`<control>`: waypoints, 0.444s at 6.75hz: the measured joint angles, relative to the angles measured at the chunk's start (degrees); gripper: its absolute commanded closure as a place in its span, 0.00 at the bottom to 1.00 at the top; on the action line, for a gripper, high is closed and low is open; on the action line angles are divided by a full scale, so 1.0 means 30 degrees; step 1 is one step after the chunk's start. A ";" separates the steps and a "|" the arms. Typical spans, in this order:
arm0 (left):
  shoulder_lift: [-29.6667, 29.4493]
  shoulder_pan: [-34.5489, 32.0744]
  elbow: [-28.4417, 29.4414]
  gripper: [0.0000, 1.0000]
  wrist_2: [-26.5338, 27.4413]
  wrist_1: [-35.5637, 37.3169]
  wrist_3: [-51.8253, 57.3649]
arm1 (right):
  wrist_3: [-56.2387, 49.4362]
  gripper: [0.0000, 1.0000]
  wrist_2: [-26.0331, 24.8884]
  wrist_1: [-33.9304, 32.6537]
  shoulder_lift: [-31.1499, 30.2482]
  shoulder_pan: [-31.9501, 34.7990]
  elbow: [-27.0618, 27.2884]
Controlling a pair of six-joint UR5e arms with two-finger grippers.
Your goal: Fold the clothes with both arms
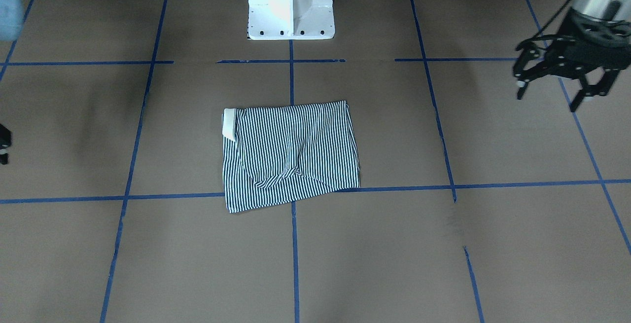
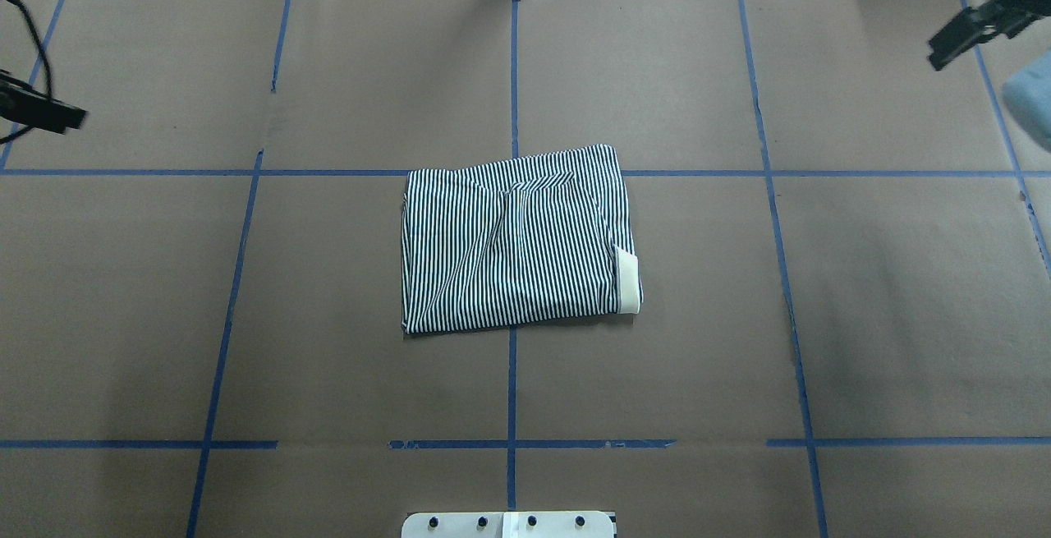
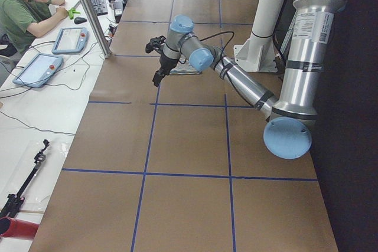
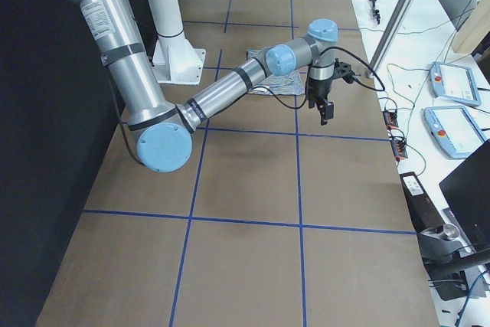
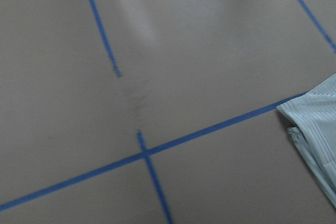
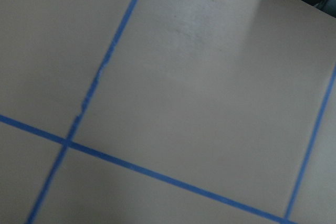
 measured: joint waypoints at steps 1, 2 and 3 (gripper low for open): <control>0.0813 -0.2581 0.0958 0.00 -0.1382 0.0042 0.2911 | -0.1797 0.00 0.0521 -0.0020 -0.1803 0.1443 0.0045; 0.1772 -0.4618 0.1938 0.00 -0.2619 -0.0007 0.4468 | -0.2492 0.00 0.0702 0.0043 -0.3810 0.2512 0.0077; 0.2689 -0.5665 0.3142 0.00 -0.3236 -0.0141 0.5101 | -0.2633 0.00 0.0747 0.0076 -0.5494 0.3310 0.0083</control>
